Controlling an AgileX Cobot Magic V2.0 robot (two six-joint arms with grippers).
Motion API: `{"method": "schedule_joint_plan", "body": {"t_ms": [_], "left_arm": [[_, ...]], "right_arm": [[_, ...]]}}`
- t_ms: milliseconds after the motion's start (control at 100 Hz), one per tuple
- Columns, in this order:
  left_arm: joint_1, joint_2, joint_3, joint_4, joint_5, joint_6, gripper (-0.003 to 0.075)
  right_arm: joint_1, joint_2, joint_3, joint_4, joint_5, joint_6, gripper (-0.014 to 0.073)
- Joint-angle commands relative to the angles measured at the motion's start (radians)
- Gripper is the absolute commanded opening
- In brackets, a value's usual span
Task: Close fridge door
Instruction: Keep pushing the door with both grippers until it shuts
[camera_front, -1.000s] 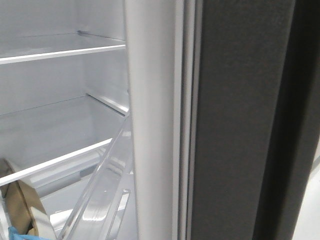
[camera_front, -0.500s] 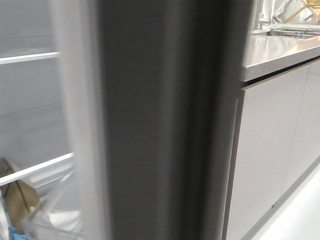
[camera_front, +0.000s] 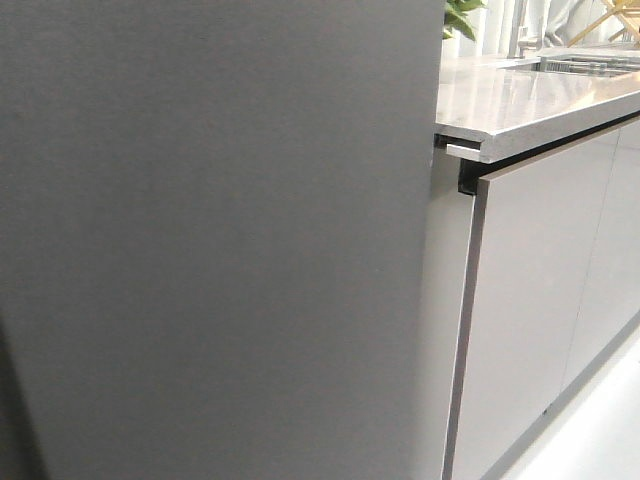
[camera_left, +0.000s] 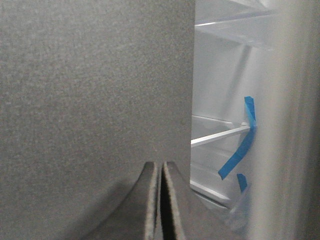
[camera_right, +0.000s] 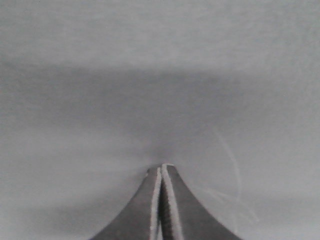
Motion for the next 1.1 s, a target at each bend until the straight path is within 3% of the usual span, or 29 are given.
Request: {"method": "schedule_joint_plan", "body": {"t_ms": [0, 340, 560, 710, 940, 1090], "left_arm": [[-0.009, -0.020, 0.035, -0.006, -0.073, -0.005, -0.0020], [-0.009, -0.020, 0.035, -0.006, -0.073, -0.005, -0.0020], [-0.009, -0.020, 0.035, -0.006, -0.073, -0.005, -0.0020], [-0.009, -0.020, 0.035, -0.006, -0.073, -0.005, -0.0020], [-0.009, -0.020, 0.035, -0.006, -0.073, -0.005, -0.0020], [-0.009, -0.020, 0.035, -0.006, -0.073, -0.005, -0.0020]], "right_arm": [[-0.001, 0.045, -0.097, 0.015, -0.111, -0.011, -0.0045], [-0.001, 0.186, -0.233, 0.010, -0.095, -0.018, -0.0044], [-0.006, 0.189, -0.234, 0.001, -0.086, -0.018, -0.0044], [-0.026, 0.160, -0.234, -0.076, -0.025, -0.007, -0.0043], [-0.134, 0.026, -0.228, -0.146, 0.093, 0.064, -0.0044], [-0.243, -0.121, -0.130, -0.146, 0.114, 0.079, -0.0044]]}}
